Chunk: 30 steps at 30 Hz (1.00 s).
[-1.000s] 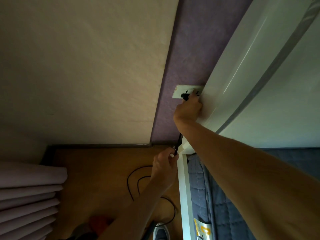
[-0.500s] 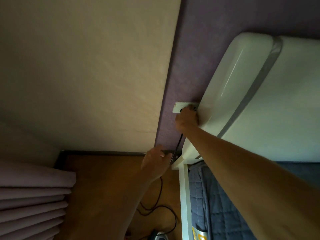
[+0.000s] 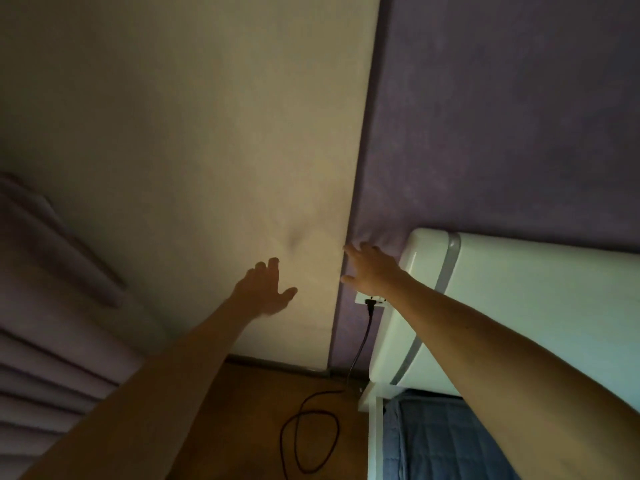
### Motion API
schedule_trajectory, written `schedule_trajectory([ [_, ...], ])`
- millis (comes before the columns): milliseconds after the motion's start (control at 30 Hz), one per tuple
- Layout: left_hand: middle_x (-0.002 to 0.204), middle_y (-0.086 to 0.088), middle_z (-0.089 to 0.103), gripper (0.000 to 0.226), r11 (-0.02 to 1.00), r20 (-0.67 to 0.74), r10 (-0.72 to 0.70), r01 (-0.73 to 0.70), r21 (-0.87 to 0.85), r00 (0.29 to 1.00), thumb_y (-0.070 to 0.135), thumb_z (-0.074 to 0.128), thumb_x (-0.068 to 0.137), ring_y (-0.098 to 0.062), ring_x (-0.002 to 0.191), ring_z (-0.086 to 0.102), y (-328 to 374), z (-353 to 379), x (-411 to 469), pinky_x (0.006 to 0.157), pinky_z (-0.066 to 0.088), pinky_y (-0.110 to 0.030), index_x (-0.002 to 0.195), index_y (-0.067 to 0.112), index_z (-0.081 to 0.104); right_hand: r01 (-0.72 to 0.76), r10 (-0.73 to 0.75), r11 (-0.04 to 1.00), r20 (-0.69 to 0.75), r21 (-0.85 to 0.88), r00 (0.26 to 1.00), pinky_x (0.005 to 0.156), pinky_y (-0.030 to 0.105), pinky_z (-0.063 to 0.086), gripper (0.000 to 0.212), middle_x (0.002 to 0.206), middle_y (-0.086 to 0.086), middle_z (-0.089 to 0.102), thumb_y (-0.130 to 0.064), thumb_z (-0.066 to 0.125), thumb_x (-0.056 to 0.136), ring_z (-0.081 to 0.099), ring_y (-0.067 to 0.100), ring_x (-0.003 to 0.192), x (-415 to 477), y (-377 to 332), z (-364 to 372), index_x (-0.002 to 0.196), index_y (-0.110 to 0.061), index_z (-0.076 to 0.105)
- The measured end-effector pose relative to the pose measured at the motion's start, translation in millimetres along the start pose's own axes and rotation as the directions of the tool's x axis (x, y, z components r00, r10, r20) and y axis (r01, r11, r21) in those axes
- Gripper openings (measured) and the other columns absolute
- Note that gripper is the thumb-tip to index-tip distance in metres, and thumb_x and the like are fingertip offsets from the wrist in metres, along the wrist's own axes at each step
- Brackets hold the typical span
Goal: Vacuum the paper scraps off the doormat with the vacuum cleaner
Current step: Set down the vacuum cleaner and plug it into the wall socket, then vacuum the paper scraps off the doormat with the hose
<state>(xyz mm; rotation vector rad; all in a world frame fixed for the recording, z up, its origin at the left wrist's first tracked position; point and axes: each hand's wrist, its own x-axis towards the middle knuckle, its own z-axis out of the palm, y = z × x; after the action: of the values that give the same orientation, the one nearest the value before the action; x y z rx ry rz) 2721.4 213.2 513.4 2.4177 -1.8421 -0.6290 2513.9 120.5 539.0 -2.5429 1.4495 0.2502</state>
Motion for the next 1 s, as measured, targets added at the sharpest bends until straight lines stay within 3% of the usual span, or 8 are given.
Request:
schedule_trajectory([
  [133, 0.147, -0.019, 0.036, 0.079, 0.995, -0.086, 0.003, 0.005, 0.096, 0.996, 0.054, 0.049, 0.095, -0.036, 0.134, 0.042, -6, -57, -35, 0.108, 0.039, -0.047, 0.151, 0.008, 0.018, 0.038, -0.039, 0.999, -0.055, -0.019, 0.998, 0.09, 0.045, 0.047, 0.067, 0.14, 0.015, 0.042, -0.047, 0.058, 0.093, 0.048, 0.036, 0.123, -29, -22, -44, 0.146, -0.018, 0.029],
  [433, 0.149, -0.017, 0.035, 0.077, 0.974, -0.219, -0.047, 0.093, 0.208, 0.975, 0.057, 0.043, 0.096, -0.035, 0.134, 0.041, -64, -120, -143, 0.108, 0.036, -0.048, 0.151, 0.01, 0.018, 0.112, -0.119, 0.99, -0.066, -0.09, 0.991, 0.092, 0.045, 0.047, 0.073, 0.142, 0.012, 0.04, -0.05, 0.055, 0.093, 0.044, 0.033, 0.128, -90, -87, -87, 0.151, -0.022, 0.021],
  [733, 0.145, -0.016, 0.042, 0.067, 0.959, -0.261, -0.195, 0.24, 0.153, 0.945, 0.05, 0.049, 0.093, -0.037, 0.128, 0.047, -159, -115, -305, 0.106, 0.039, -0.05, 0.145, 0.011, 0.03, 0.226, -0.234, 0.965, -0.051, -0.13, 0.971, 0.091, 0.046, 0.046, 0.071, 0.14, 0.014, 0.041, -0.05, 0.054, 0.093, 0.047, 0.037, 0.122, -171, -201, -69, 0.149, -0.022, 0.021],
  [867, 0.148, -0.015, 0.039, 0.075, 0.938, -0.258, -0.251, 0.3, 0.174, 0.933, 0.052, 0.047, 0.095, -0.036, 0.131, 0.045, -197, -97, -384, 0.107, 0.038, -0.051, 0.153, 0.012, 0.019, 0.304, -0.312, 0.941, -0.033, -0.146, 0.95, 0.094, 0.046, 0.046, 0.077, 0.146, 0.014, 0.038, -0.053, 0.053, 0.092, 0.045, 0.037, 0.127, -214, -256, -49, 0.153, -0.023, 0.016],
  [1000, 0.137, -0.016, 0.048, 0.071, 0.928, -0.256, -0.285, 0.333, 0.169, 0.924, 0.052, 0.052, 0.092, -0.036, 0.121, 0.052, -226, -72, -444, 0.097, 0.044, -0.052, 0.145, 0.011, 0.029, 0.354, -0.358, 0.921, 0.002, -0.162, 0.934, 0.094, 0.046, 0.049, 0.077, 0.148, 0.013, 0.038, -0.054, 0.053, 0.093, 0.047, 0.035, 0.127, -249, -301, -23, 0.153, -0.025, 0.016],
])
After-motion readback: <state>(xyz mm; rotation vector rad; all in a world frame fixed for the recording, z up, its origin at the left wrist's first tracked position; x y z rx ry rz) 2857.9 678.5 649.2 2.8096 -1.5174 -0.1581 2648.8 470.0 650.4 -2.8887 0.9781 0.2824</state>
